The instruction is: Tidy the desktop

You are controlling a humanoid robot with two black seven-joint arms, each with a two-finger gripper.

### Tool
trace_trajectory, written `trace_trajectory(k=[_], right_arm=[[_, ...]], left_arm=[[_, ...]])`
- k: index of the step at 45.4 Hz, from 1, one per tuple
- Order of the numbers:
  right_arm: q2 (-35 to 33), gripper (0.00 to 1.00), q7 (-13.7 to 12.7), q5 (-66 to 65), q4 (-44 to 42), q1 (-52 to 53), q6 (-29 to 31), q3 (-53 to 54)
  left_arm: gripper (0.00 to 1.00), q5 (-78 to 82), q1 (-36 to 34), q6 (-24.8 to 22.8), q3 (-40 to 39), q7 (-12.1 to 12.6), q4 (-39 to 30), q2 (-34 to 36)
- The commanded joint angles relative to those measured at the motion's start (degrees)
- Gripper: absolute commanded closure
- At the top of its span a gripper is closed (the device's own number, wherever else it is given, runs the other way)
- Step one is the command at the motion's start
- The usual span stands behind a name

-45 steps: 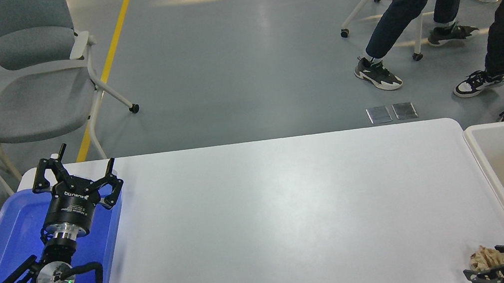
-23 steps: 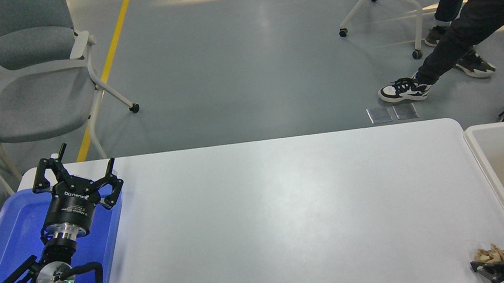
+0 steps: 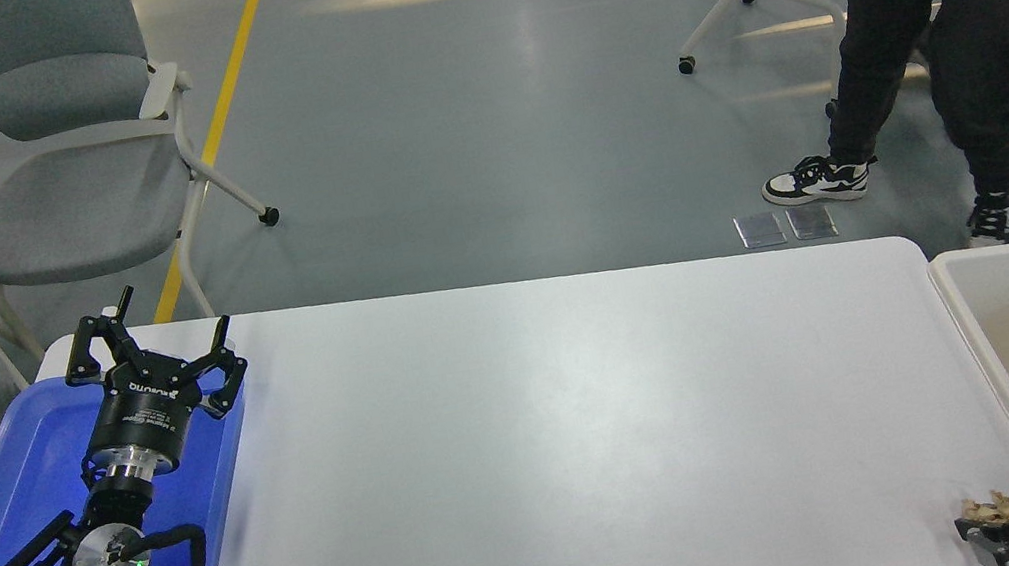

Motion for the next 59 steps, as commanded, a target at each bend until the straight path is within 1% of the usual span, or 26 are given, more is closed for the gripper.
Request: trace_trajectory(k=[1,3,6,12,22,30,34,37,42,51,59], right_arm=[[-7.68,1.0,5.18,0.63,5.78,4.78,3.49,-1.19],[-9.27,1.0,6.24,0.63,7.18,6.27,5.25,-1.2],[-11.47,1.0,6.95,0.63,9.21,8.82,7.45,-1.2],[-16.39,1.0,6.95,0.72,13.42,15.32,12.19,-1.11],[-24.39,1.0,9.06,0.81,21.51,28.68,23.88,-0.32],[-27.47,1.0,10.2,0.81,24.42,38.96,33.81,-0.14],[-28.61,1.0,11.6,0.81,25.38,44.15,39.26,-0.14],[-28.7,1.0,11.78,0.81,25.47,46.62,41.9,-0.14],[-28.79,1.0,11.78,0.81,25.47,49.34,43.4,-0.05],[-28.79,1.0,11.69,1.42,24.07,49.79,43.32,0.3],[-28.88,1.0,11.69,10.81,19.42,48.91,42.61,-0.49]], left_arm=[[0.0,0.0,0.0,0.02,0.02,0.0,0.0,0.0],[0.0,0.0,0.0,-0.07,0.02,0.0,0.0,0.0],[0.0,0.0,0.0,-0.07,0.02,0.0,0.0,0.0],[0.0,0.09,0.0,-0.07,0.02,0.0,0.0,0.0],[0.0,0.0,0.0,-0.07,0.02,0.0,0.0,0.0],[0.0,0.0,0.0,-0.07,0.02,0.0,0.0,0.0],[0.0,0.0,0.0,-0.07,0.02,0.0,0.0,0.0],[0.0,0.0,0.0,0.02,0.02,0.0,0.0,0.0],[0.0,0.0,0.0,-0.07,0.02,0.0,0.0,0.0],[0.0,0.0,0.0,0.02,0.02,0.0,0.0,0.0],[0.0,0.0,0.0,0.02,0.02,0.0,0.0,0.0]])
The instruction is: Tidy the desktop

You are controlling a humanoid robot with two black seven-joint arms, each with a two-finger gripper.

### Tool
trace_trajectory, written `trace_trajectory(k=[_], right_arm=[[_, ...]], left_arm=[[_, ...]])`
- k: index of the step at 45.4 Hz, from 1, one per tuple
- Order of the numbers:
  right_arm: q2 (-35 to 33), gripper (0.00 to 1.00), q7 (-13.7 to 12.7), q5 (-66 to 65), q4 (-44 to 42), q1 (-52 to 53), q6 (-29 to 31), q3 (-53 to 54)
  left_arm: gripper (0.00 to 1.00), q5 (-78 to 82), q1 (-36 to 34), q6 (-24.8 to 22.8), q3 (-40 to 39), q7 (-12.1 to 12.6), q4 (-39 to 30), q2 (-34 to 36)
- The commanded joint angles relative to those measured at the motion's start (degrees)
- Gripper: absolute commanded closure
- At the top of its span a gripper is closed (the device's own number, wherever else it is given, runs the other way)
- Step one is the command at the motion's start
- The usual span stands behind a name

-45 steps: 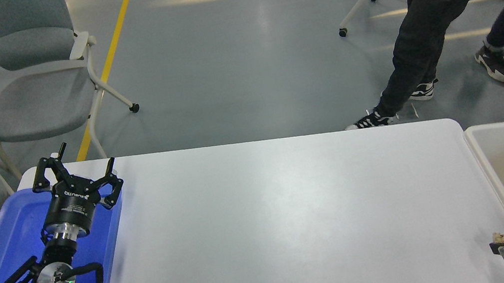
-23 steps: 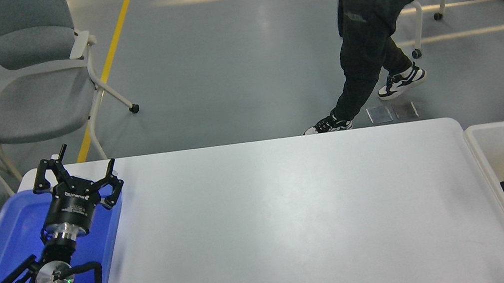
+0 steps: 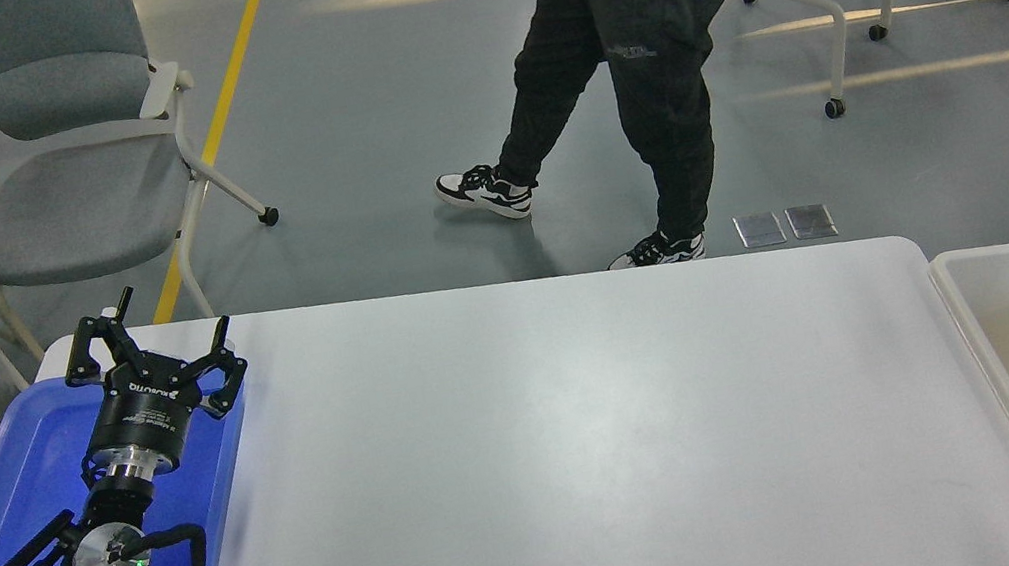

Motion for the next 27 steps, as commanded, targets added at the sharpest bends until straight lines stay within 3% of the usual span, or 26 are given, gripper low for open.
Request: trace_trajectory(k=[1,14,27], right_arm=[[-0.44,1.0,0.26,8.63,-4.58,0.81,0.66,-0.71],[3.78,1.0,0.44,21.11,-18.29,-9.47,-5.23,-0.8],[9.67,1.0,2.45,38.95,-30.77,-21.95,-11.91,0.08]], left_arm=[[0.0,0.0,0.0,-0.04,0.0,0.0,0.0,0.0],[0.0,0.0,0.0,0.05,0.0,0.0,0.0,0.0],[0.0,0.0,0.0,0.05,0.0,0.0,0.0,0.0]])
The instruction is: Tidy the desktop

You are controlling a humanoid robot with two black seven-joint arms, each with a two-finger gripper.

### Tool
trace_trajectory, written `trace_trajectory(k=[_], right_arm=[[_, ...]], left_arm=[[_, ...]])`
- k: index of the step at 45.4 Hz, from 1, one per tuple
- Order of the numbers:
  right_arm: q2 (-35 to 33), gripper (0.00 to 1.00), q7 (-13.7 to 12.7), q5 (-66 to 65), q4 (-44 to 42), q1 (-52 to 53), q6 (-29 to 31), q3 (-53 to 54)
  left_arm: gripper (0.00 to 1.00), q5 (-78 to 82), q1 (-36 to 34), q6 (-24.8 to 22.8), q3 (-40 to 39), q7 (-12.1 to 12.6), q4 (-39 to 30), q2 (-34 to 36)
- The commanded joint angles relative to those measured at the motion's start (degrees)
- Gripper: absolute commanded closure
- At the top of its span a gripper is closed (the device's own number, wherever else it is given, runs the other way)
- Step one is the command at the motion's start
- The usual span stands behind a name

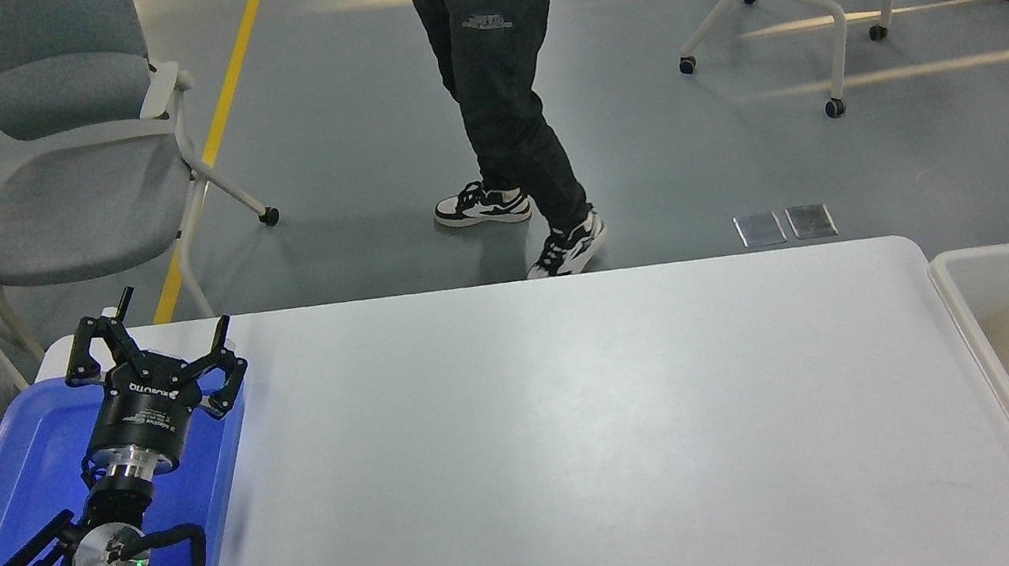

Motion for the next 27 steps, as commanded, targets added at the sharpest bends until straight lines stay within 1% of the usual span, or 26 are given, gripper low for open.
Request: trace_trajectory(k=[1,9,10,12,18,27], right_arm=[[5.18,1.0,1.82,15.31,-11.87,-9.99,-4.58,0.7],[10.98,1.0,2.09,28.76,-22.5,-16.32,-5.28,0.79],[13.25,1.0,2.09,33.04,-25.91,-18.33,-5.28,0.7],[15.19,1.0,2.09,35.79,-28.83,-20.36,-5.28,0.79],[21.34,1.0,2.09,40.81,-37.53,-25.81,-5.46,1.22],[31.63,1.0,1.82,46.96,-52.38,-33.46,-4.85,4.74]], left_arm=[[0.0,0.0,0.0,0.01,0.0,0.0,0.0,0.0],[0.0,0.0,0.0,-0.07,0.0,0.0,0.0,0.0],[0.0,0.0,0.0,0.01,0.0,0.0,0.0,0.0],[0.0,0.0,0.0,0.01,0.0,0.0,0.0,0.0],[0.0,0.0,0.0,0.01,0.0,0.0,0.0,0.0],[0.0,0.0,0.0,-0.07,0.0,0.0,0.0,0.0]])
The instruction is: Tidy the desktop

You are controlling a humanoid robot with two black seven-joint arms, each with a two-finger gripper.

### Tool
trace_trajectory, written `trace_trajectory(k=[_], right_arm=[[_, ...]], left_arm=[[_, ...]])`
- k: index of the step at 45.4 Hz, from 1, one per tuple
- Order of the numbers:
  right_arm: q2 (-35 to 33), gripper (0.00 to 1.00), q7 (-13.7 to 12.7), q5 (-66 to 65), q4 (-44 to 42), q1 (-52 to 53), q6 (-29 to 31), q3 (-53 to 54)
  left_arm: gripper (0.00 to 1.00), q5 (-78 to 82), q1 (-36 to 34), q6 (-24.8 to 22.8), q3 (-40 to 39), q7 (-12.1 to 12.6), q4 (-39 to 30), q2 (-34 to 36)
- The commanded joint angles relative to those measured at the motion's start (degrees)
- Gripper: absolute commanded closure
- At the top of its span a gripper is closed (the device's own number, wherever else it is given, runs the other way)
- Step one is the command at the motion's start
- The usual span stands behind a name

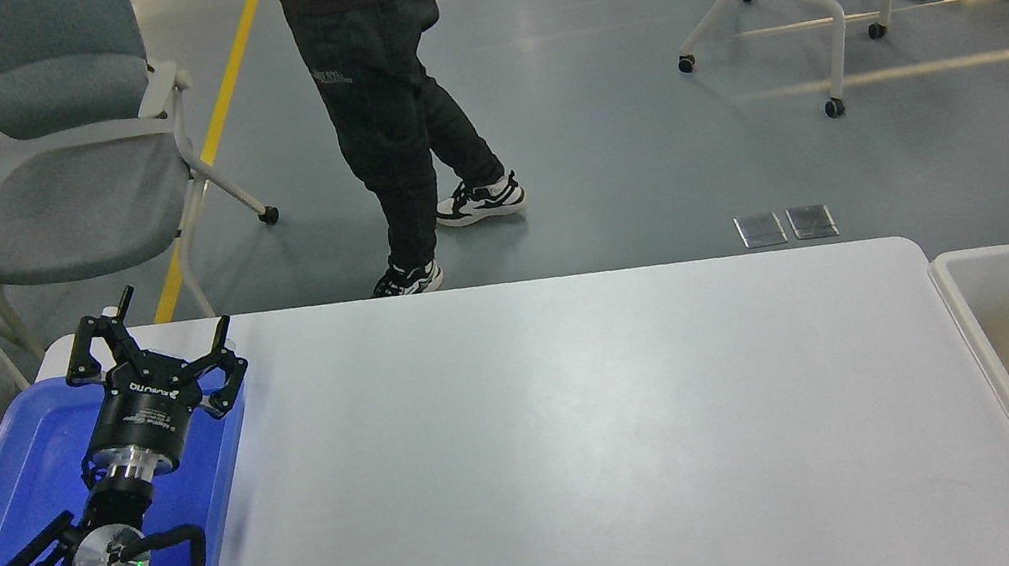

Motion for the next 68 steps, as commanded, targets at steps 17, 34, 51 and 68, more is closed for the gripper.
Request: trace_trajectory(k=[17,34,51,68], right_arm=[[25.44,1.0,-3.69,18.16,-32.51,-14.68,-1.03,4.05],[30.72,1.0,-8.1,21.6,-33.49,-16.27,-11.14,8.0],[32.04,1.0,-8.1,21.51,-33.4,-15.92,-12.29,9.06],[31.96,0.2,-8.18,21.6,-33.57,-14.34,-13.43,12.93]], left_arm=[[0.0,0.0,0.0,0.01,0.0,0.0,0.0,0.0],[0.0,0.0,0.0,0.01,0.0,0.0,0.0,0.0],[0.0,0.0,0.0,0.01,0.0,0.0,0.0,0.0],[0.0,-0.09,0.09,0.01,-0.09,0.0,0.0,0.0]])
